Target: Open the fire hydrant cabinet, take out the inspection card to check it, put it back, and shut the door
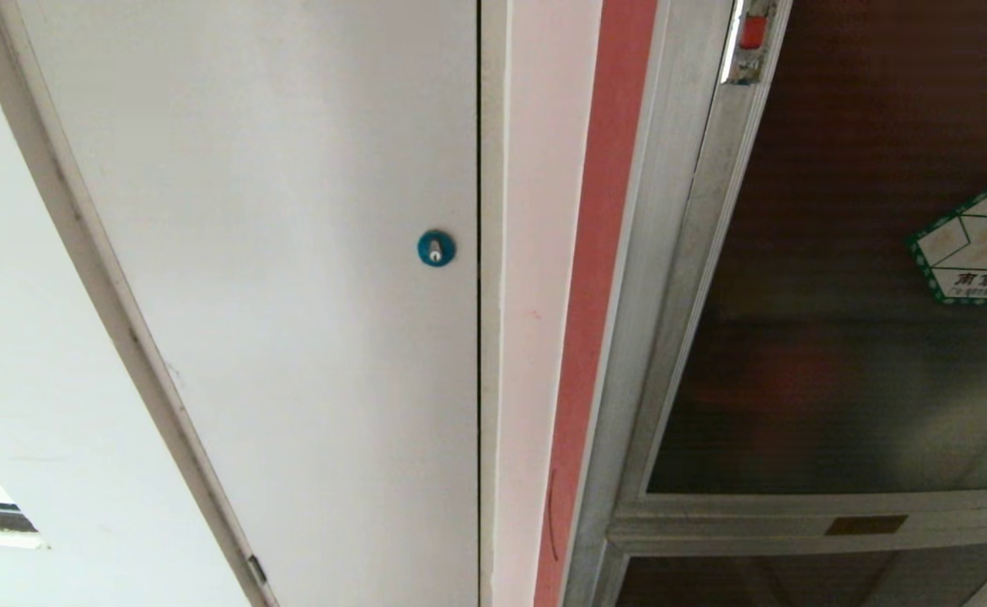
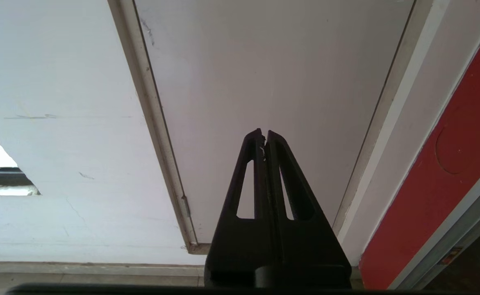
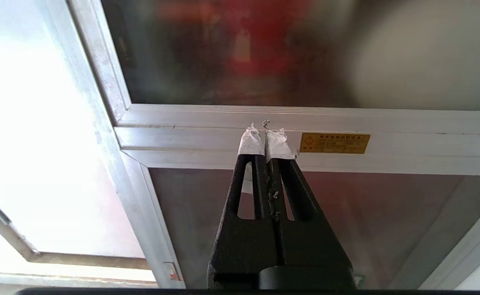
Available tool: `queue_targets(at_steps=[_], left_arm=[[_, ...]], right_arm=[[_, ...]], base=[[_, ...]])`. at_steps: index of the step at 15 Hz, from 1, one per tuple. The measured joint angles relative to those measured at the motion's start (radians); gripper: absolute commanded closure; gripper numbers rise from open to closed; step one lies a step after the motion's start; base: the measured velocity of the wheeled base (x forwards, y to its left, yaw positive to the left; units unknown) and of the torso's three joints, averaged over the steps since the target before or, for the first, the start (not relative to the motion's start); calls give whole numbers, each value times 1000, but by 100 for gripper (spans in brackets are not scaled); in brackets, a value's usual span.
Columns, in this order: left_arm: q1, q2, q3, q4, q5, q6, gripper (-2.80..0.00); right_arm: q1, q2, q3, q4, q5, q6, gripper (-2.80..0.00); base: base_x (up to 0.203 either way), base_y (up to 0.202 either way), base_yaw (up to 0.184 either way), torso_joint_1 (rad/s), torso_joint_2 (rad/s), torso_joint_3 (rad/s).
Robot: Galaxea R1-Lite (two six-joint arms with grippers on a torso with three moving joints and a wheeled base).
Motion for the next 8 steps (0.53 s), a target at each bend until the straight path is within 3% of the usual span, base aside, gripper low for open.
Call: queue_targets(at_steps=[3,5,8], left_arm=[[0,0,0,0,0,0,0],[0,0,0,0,0,0,0],[0,0,0,0,0,0,0]], right_arm=[[0,1,-27,20,-6,-1,0],[0,16,-114,68,9,-1,0],[0,105,-284,145,107,0,0]], base=[[0,0,0,0,0,0],[0,0,0,0,0,0],[0,0,0,0,0,0]])
